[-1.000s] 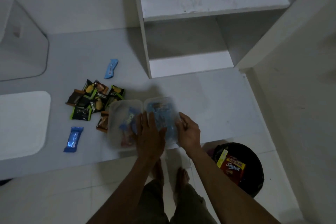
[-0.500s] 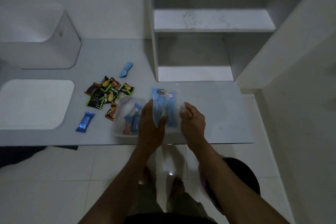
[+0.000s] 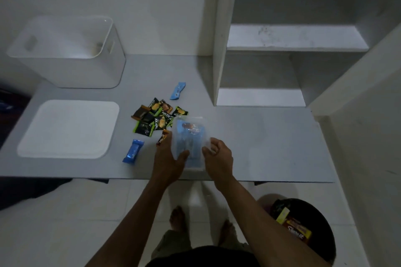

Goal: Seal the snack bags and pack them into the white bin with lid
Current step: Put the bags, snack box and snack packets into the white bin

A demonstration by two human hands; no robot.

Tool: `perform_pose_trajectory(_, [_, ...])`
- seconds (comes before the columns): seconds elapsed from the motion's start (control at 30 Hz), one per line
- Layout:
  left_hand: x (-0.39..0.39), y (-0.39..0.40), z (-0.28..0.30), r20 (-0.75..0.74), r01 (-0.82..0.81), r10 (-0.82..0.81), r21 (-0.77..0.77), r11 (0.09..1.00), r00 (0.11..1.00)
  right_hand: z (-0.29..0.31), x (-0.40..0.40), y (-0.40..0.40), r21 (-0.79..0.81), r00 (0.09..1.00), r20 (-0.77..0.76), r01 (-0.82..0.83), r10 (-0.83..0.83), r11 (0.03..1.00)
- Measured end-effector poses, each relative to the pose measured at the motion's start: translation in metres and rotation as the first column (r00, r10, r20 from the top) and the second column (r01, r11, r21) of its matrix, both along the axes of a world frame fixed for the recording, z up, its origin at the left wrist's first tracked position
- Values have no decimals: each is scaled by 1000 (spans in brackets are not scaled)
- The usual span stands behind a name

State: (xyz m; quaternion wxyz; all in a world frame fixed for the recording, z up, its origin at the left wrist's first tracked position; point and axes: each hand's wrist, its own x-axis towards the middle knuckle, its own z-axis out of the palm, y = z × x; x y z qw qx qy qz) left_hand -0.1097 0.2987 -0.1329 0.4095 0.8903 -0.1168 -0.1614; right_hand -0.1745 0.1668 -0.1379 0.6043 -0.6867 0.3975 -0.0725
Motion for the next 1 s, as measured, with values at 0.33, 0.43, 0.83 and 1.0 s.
perform_pose_trajectory(0.33, [26,20,-23,-71,64,-68,-56,996,995,-16,17,31,-57,993,-55,105,-108,993])
perform_pose_trajectory(0.43, [27,23,-24,-130,71,-83,-95,993,988,-18,16,37,-64,995,-52,78,-81,995])
perform_pose_trajectory(0.83, [22,20,-23,-171,81,-113,-181,980,979,-14,16,38,28,993,38,-115,114,993])
perform_pose_trajectory(1.0, [18,26,-9,-129,37,-64,-202,979,990,-10,18,41,-69,981,107,-154,161,986])
